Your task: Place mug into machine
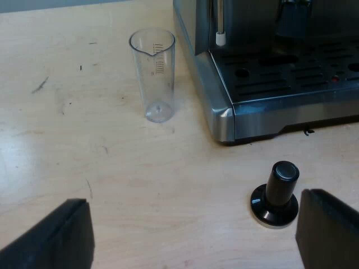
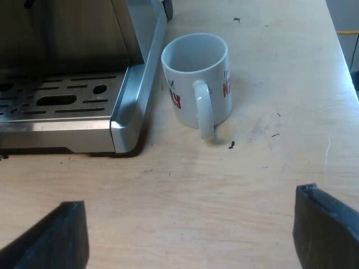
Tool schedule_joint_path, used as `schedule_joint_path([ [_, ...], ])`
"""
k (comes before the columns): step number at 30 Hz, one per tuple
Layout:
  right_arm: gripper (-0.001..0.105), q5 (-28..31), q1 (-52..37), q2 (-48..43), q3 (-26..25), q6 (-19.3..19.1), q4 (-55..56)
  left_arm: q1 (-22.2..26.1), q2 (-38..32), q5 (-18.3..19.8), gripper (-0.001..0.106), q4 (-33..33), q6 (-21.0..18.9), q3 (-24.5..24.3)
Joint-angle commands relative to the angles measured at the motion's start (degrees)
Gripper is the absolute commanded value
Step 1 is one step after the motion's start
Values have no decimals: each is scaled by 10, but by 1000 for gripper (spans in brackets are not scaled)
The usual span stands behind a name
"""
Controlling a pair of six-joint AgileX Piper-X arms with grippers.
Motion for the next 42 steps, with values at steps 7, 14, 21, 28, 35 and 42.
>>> schedule_joint_path([
  [7, 80, -1, 0, -22, -3, 1, -5, -2, -77, 23, 81, -10, -8, -1],
  [14, 80, -1, 0, -12, -18, -4, -5, -2, -47, 81, 81, -33, -33, -5],
  [21, 80, 18, 0, 46, -43, -58, -5, -50, 0, 96, 81, -108, -43, -5],
  [28, 80, 17, 0, 120, -52, -65, -33, -116, 65, 107, 81, -175, -42, -5],
  [35, 80, 3, 0, 208, -52, -64, -83, -174, 150, 119, 81, -244, -32, -5],
  [42, 80, 3, 0, 284, -40, -37, -149, -243, 236, 120, 81, -288, -32, -5],
])
